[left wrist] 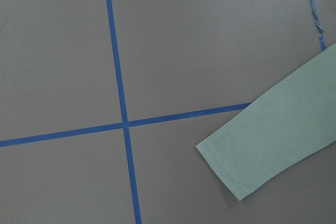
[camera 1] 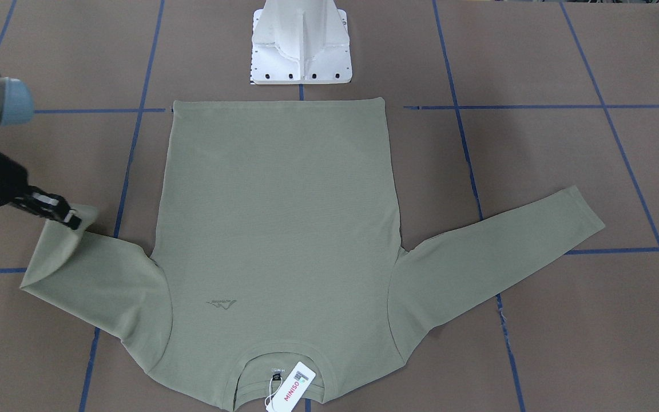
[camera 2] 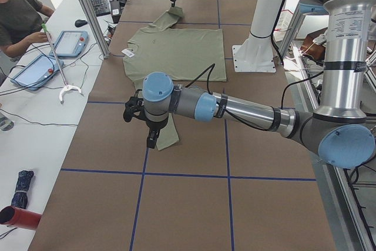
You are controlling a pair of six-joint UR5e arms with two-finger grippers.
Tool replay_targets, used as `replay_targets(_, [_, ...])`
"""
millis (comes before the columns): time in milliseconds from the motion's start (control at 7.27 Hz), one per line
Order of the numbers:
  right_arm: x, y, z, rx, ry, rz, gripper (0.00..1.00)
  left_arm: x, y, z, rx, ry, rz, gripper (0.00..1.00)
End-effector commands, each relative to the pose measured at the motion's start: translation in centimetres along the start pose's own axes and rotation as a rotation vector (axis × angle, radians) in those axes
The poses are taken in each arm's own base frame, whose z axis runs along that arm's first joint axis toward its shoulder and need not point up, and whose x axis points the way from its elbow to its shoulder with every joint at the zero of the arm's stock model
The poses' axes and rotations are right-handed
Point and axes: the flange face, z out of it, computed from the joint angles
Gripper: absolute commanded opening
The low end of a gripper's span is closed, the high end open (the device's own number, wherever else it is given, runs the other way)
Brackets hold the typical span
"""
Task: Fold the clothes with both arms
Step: 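Carry the sleeve with the right gripper across the shirt body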
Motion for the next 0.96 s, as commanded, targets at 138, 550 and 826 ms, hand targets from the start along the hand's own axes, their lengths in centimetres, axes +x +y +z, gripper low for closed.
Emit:
replay_targets(138, [-29.9,9.8,5.9,0.111,-0.085,0.125,0.00,0.0,0.0,0.0,0.000,0.000,0.002,1.00])
replay_targets(550, [-38.9,20.4,13.2,0.143,-0.102,0.046,0.00,0.1,0.0,-0.1,0.001,0.000,0.005,1.00])
replay_targets(826, [-42.9,21.9,17.7,0.166,-0.139,0.024,0.00,-0.1,0.0,0.1,0.004,0.000,0.008,1.00])
